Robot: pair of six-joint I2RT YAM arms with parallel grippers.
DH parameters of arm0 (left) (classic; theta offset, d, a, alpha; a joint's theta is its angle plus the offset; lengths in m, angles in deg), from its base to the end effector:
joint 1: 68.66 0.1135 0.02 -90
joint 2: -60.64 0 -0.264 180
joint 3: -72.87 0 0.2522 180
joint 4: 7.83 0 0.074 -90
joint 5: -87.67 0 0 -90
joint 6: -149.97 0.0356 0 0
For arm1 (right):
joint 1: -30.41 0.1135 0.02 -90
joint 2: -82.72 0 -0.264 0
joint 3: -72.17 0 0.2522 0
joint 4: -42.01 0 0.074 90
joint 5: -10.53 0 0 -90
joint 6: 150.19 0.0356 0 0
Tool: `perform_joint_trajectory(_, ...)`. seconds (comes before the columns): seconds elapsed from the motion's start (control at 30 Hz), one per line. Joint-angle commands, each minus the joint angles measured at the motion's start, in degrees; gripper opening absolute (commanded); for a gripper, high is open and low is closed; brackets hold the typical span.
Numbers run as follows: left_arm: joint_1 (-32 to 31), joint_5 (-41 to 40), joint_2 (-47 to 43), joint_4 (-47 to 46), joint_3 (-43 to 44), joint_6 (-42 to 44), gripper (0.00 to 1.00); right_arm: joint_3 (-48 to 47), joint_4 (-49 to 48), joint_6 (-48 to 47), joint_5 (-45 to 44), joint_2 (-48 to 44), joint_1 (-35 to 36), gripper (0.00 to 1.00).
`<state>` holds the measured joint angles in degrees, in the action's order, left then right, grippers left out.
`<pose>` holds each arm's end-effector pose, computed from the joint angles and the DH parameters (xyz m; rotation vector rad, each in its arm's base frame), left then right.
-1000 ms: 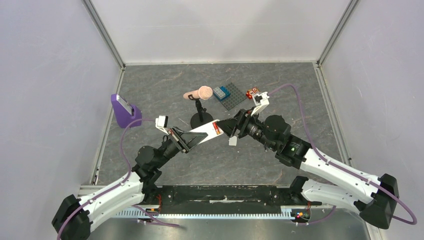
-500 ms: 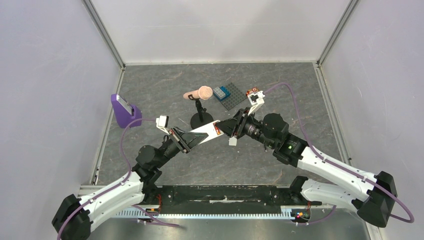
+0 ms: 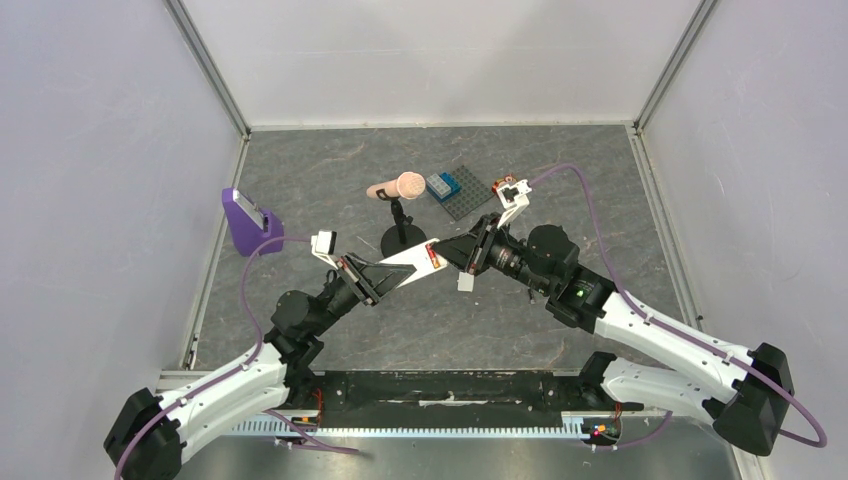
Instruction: Load the batteries into the remote control
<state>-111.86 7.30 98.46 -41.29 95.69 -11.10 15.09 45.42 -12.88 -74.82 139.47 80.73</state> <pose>0.1115 -0.1129 0.2447 -0.1878 1.4733 -1.7874 0.1490 0.1841 0.3298 -0.1171 1.8068 1.3387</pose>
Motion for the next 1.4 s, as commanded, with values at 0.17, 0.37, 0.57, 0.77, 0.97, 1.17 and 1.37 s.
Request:
perform_joint_trajectory(0.17, 0.1, 1.0, 0.1, -2.9, 2.7, 2.7, 0.02, -0.1, -0.7, -1.5, 1.0, 0.8, -0.1, 0.2)
perform_joint_trajectory(0.37, 0.1, 1.3, 0.0, -1.8, 2.8, 4.0, 0.02, -0.6, 0.5, -2.3, 0.7, 0.9, -0.1, 0.3)
perform_joint_trajectory(0.57, 0.1, -0.1, -1.0, 1.8, 2.3, 5.6, 0.02, -1.1, 3.7, -2.4, -2.2, -1.5, -1.3, 0.68)
perform_joint_trajectory(0.77, 0.1, -1.3, -1.1, 3.3, 0.1, 6.8, 0.02, -1.8, 11.5, -3.1, -6.3, -6.3, -5.7, 0.83)
perform_joint_trajectory(0.97, 0.1, -2.2, -0.7, 12.7, 1.3, 9.4, 0.02, -1.8, 29.7, -6.5, -19.1, -6.1, -11.3, 0.8)
perform_joint_trajectory(1.17, 0.1, -1.8, 1.0, 18.5, 2.0, 10.6, 0.02, 3.9, 39.3, -10.1, -31.2, -1.8, -15.7, 0.7)
perform_joint_trajectory(1.37, 0.2, -0.7, 3.0, 19.1, 1.7, 11.0, 0.02, 8.5, 37.0, -13.7, -25.7, 4.2, -20.3, 0.67)
